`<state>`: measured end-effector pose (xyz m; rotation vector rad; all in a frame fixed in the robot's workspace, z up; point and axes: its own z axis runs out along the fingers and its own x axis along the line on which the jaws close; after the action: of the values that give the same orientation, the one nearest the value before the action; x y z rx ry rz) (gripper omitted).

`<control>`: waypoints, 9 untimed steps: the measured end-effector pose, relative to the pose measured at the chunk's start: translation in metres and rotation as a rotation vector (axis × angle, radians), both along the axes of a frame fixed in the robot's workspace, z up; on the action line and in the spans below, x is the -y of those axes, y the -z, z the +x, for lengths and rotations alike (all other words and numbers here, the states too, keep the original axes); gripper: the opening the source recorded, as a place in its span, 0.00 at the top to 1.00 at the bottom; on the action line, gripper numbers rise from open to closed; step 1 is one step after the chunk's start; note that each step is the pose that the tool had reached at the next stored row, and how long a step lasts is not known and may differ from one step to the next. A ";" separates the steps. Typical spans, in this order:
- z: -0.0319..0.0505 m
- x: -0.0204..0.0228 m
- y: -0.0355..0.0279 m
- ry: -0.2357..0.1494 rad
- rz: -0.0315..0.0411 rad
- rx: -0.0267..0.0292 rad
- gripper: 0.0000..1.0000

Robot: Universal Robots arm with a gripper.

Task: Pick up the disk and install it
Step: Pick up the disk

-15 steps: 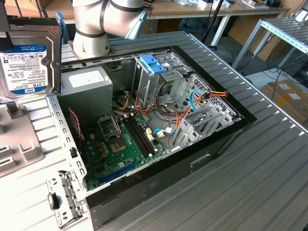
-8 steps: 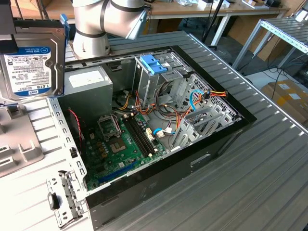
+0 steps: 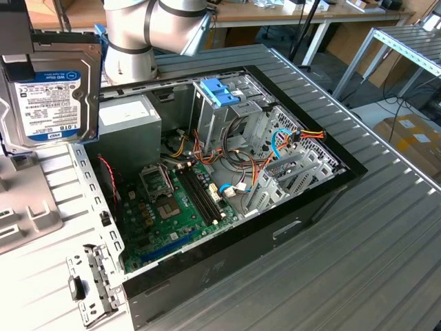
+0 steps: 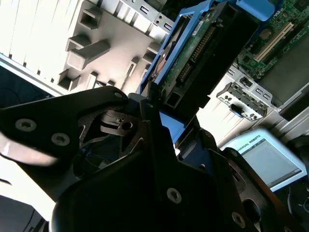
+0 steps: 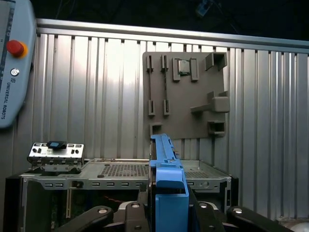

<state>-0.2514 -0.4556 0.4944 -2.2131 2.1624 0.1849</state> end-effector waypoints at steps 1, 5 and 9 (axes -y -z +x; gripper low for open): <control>0.0006 0.0009 0.0000 0.000 -0.0001 -0.0001 0.63; 0.0046 0.0067 0.0002 0.000 0.0000 0.0000 0.63; 0.0071 0.0099 0.0003 0.000 -0.0001 0.0000 0.63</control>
<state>-0.2443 -0.4655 0.4941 -2.2132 2.1625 0.1849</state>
